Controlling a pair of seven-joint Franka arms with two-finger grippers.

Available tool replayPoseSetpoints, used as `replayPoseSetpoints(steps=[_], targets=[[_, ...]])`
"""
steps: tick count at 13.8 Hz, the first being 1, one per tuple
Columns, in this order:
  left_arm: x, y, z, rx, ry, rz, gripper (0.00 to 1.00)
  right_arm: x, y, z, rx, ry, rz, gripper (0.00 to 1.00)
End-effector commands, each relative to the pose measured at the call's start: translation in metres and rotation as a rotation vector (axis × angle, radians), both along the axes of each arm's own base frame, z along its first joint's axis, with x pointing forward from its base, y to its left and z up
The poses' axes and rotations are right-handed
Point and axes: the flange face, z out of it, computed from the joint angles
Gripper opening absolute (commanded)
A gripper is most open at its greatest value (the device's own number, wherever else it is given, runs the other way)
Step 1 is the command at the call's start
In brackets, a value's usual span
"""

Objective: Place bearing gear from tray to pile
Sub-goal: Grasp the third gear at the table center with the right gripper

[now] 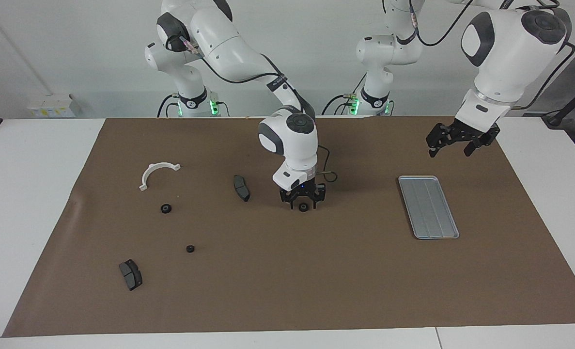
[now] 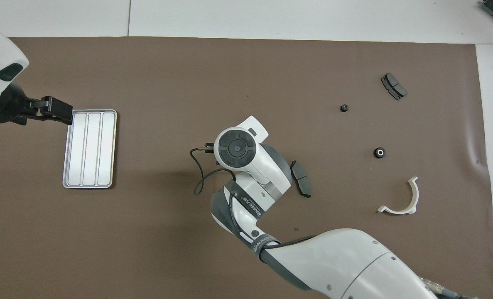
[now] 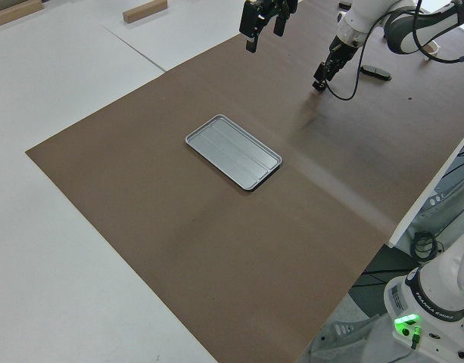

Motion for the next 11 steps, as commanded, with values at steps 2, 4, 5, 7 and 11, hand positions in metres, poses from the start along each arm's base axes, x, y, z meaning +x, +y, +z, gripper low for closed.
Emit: replayPoseSetpoints(steps=[2,4,5,7,11], targets=[[-0.002,0.003,0.006,-0.013,-0.007,0.006,1.0,-0.007,0.002,-0.01,-0.007,-0.01,-0.001,0.62],[-0.004,0.004,0.011,-0.014,-0.015,0.009,1.0,-0.01,0.003,-0.011,-0.016,0.001,-0.001,0.41],[-0.005,0.004,0.013,-0.014,-0.018,0.009,1.0,-0.011,0.004,-0.011,-0.022,0.007,-0.008,0.29],[-0.007,0.004,0.014,-0.014,-0.019,0.009,1.0,-0.01,0.005,-0.009,-0.022,0.005,-0.011,0.11],[-0.007,0.004,0.015,-0.014,-0.018,0.009,1.0,0.0,-0.004,0.002,-0.016,-0.012,-0.038,0.0]])
